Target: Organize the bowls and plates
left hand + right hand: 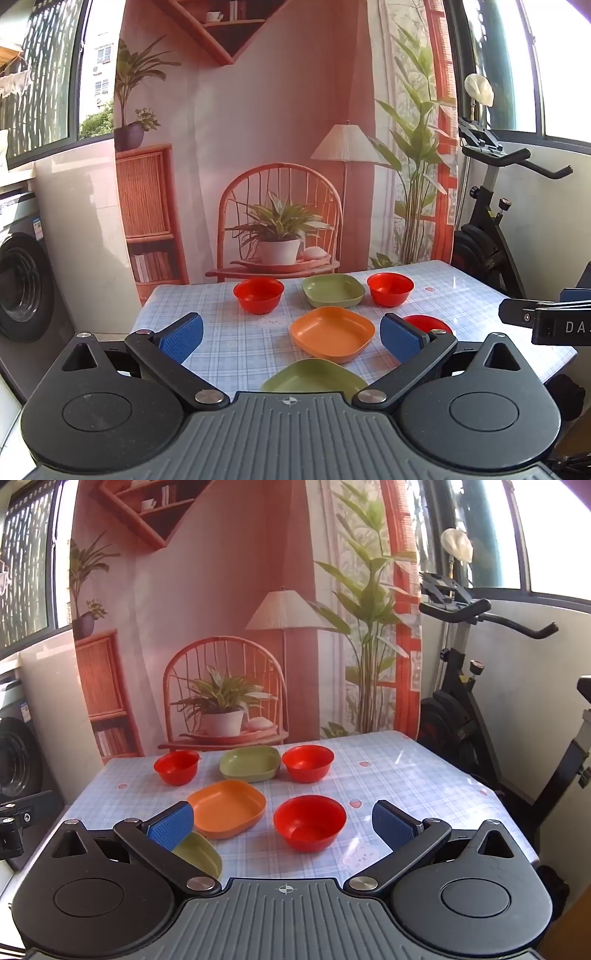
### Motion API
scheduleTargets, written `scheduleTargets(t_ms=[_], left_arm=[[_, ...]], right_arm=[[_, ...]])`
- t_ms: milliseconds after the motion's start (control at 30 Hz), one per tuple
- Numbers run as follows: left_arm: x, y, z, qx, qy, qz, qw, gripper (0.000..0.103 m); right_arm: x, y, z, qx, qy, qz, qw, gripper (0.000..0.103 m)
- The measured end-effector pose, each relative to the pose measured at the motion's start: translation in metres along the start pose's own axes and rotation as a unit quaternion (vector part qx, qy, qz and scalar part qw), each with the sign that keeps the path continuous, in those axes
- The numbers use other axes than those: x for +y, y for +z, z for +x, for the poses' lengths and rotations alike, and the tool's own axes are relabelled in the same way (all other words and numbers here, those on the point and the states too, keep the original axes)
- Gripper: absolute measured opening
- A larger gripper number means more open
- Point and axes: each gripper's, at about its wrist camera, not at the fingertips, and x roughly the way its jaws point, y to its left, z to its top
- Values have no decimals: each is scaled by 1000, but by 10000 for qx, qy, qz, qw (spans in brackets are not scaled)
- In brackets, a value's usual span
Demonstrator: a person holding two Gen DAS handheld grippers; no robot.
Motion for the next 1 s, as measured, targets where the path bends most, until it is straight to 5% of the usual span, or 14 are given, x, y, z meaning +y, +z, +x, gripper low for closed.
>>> scheduleTargets(t_ms=[1000], left_arm=[[0,0,0,-13,-8,-28,10000,103]], right_arm=[[0,1,1,11,-18,-27,10000,103]])
